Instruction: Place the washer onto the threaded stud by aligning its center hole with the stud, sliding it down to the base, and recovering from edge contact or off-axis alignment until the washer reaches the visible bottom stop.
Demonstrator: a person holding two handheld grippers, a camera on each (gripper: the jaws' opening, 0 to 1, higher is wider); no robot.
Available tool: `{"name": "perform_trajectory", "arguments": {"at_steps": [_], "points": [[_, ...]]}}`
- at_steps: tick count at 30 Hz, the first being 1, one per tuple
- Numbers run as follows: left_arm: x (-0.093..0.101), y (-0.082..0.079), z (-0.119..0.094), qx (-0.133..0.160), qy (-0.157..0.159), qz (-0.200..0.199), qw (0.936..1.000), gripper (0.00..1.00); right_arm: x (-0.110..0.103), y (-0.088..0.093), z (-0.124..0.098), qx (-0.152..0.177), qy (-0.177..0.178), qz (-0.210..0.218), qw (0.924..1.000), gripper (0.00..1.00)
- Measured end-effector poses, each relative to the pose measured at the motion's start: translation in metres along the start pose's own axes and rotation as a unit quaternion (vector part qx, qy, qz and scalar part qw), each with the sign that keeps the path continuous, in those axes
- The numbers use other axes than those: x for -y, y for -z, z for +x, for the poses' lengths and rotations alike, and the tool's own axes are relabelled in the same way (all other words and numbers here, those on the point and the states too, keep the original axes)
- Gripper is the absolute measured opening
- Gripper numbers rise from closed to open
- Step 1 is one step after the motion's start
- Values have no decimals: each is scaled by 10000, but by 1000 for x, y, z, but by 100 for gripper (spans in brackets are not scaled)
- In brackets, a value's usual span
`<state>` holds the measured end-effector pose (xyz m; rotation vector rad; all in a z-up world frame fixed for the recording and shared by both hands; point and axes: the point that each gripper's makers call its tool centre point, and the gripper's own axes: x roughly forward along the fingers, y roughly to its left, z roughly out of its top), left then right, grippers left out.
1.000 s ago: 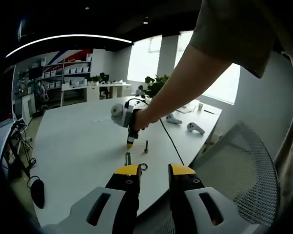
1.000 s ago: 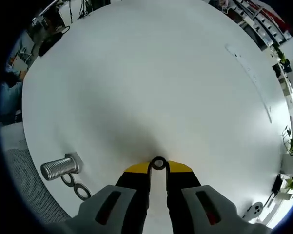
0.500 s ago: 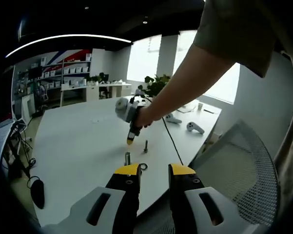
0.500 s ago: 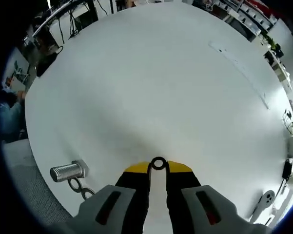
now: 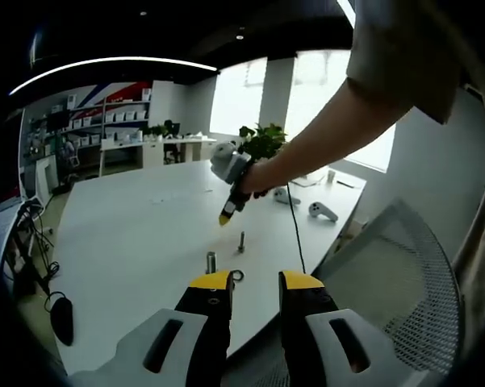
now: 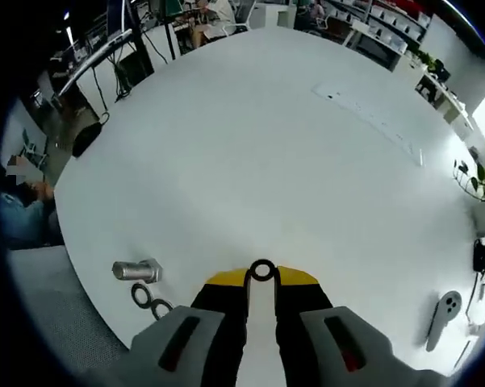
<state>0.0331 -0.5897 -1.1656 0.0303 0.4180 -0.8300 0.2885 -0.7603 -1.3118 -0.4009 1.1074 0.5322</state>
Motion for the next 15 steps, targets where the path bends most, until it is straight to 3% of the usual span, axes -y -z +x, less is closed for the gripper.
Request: {"name": "perform_trajectory", "arguments": {"at_steps": [4, 9, 15], "points": [[0, 0, 0, -1, 0, 1, 10000, 21, -20, 13, -34, 100, 64, 55, 9999, 13], [0, 1, 0, -10, 12, -15, 10000, 21, -21, 27, -59, 178, 145, 172, 9996, 13], [1, 0, 0, 7, 25, -18, 10000, 21, -19, 31, -83, 365, 193, 291, 9987, 13]]}}
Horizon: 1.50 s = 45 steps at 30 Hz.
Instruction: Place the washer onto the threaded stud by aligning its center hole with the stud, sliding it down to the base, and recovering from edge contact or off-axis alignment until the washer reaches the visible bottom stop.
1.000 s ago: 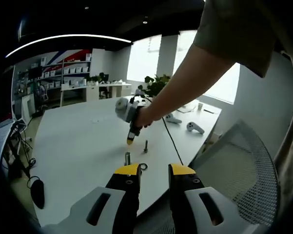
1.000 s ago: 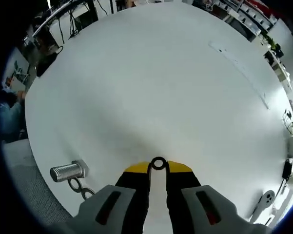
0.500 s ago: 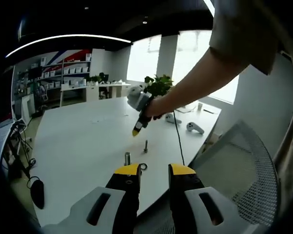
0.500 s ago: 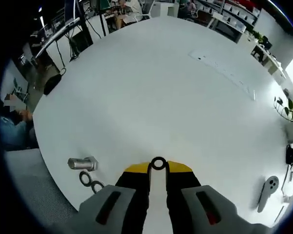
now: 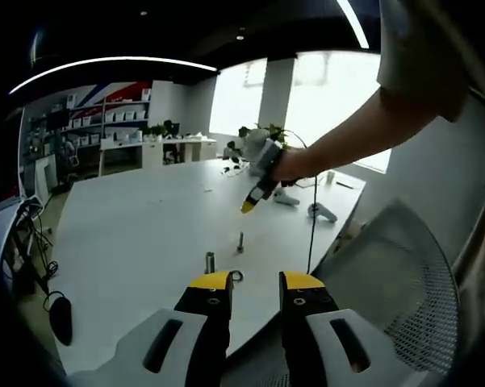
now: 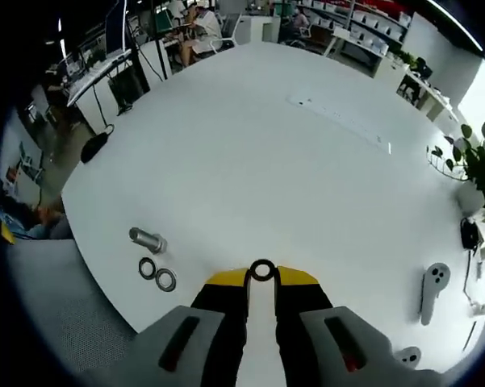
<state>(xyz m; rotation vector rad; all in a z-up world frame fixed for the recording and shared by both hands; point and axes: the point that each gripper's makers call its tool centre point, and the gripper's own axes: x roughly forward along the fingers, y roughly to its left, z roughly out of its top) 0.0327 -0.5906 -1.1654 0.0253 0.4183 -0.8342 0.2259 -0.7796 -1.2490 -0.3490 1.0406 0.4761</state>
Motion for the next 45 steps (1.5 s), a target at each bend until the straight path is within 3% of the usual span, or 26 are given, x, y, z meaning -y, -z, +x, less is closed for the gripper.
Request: {"name": "perform_trajectory", "arguments": {"at_steps": [6, 11, 18, 24, 35, 45], "points": [[2, 1, 0, -32, 48, 12, 10000, 21, -1, 5, -15, 113, -30, -59, 9999, 13], [1, 1, 0, -17, 38, -6, 10000, 21, -8, 23, -16, -81, -103, -389, 9992, 13], [2, 2, 0, -20, 53, -7, 10000, 21, -25, 24, 0, -210, -306, -868, 9955, 13], [1, 2, 0, -28, 39, -15, 10000, 21, -28, 24, 20, -400, -368, -1171, 9916, 13], [1, 1, 0, -8, 35, -1, 10000, 21, -31, 29, 39, -738, -414, -1323, 9876, 13], [2, 1, 0, 2, 54, 7, 10000, 21, -32, 27, 42, -890, -392, -1354, 9860, 13]]}}
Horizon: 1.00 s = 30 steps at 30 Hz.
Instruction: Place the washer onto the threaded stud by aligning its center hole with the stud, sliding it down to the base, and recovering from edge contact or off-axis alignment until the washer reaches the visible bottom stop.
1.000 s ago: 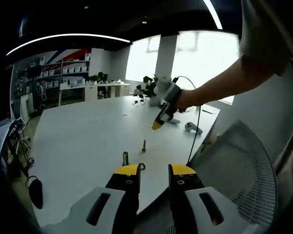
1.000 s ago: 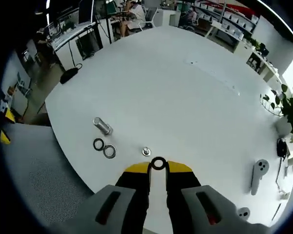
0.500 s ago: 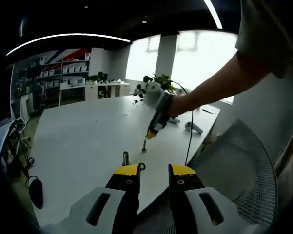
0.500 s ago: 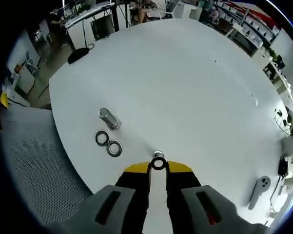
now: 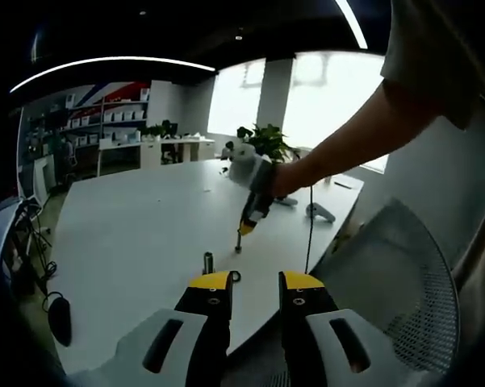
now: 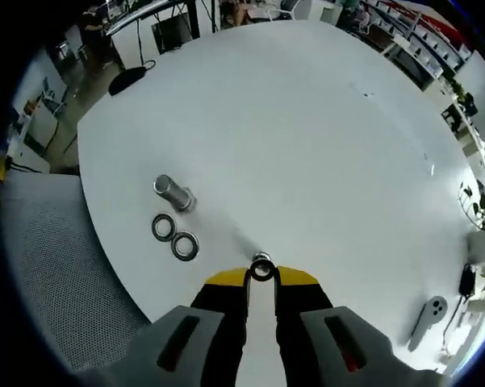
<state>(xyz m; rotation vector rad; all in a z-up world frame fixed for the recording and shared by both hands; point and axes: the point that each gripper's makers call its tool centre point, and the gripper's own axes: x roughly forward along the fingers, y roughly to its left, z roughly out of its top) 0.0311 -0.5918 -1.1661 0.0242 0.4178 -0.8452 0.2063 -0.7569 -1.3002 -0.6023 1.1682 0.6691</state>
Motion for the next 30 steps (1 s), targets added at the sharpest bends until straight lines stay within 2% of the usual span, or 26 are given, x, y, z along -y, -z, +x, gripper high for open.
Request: {"name": "perform_trajectory", "arguments": {"at_steps": [13, 30], "points": [[-1, -1, 0, 13, -27, -1, 10000, 20, 1, -1, 3, -108, 5, -93, 9999, 13], [-2, 0, 0, 2, -53, -6, 10000, 20, 4, 3, 11, -177, -69, 0, 9998, 13]]}}
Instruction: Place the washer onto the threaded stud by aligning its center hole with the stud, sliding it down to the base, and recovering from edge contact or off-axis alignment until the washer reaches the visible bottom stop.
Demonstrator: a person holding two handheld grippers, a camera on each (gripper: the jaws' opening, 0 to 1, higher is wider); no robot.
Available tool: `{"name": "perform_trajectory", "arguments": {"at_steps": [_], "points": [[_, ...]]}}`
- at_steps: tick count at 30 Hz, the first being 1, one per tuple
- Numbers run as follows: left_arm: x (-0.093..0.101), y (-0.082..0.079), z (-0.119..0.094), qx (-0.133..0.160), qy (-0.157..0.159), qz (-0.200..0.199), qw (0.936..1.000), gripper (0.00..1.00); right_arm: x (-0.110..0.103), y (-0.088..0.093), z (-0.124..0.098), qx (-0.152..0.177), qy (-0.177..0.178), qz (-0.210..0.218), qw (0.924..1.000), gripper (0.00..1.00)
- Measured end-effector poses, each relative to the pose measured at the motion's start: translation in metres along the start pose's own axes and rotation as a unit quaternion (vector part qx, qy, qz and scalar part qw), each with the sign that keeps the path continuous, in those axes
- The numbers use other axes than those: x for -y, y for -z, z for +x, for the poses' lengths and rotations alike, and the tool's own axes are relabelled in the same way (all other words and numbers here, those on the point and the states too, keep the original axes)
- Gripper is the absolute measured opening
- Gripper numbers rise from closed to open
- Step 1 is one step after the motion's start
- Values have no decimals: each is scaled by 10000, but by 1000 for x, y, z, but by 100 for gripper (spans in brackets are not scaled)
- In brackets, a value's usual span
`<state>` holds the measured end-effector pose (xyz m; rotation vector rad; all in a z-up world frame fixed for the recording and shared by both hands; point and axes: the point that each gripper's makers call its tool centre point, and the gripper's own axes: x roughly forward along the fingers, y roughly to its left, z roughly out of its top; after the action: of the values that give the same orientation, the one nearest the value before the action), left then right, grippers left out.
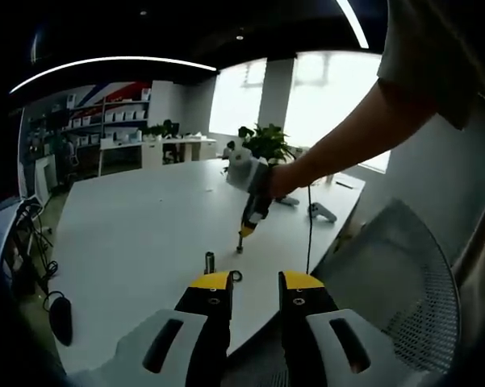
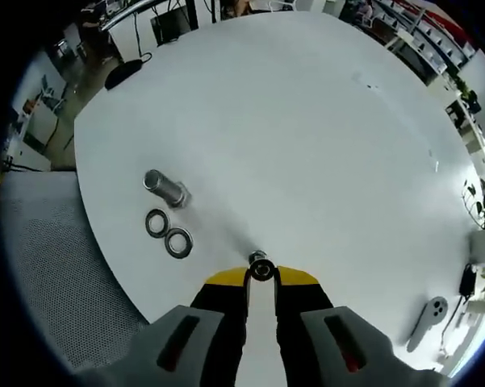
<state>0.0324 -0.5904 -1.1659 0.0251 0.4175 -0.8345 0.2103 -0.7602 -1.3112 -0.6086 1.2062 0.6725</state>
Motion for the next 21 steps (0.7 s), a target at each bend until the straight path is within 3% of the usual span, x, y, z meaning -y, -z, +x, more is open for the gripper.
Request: {"name": "perform_trajectory", "arguments": {"at_steps": [14, 21], "points": [[-2, 1, 0, -39, -54, -11, 10000, 20, -7, 8, 35, -309, -183, 104, 9993, 14], [-1, 1, 0, -44, -45, 4, 10000, 20, -7, 8, 37, -260, -199, 230, 9992, 15]]}}
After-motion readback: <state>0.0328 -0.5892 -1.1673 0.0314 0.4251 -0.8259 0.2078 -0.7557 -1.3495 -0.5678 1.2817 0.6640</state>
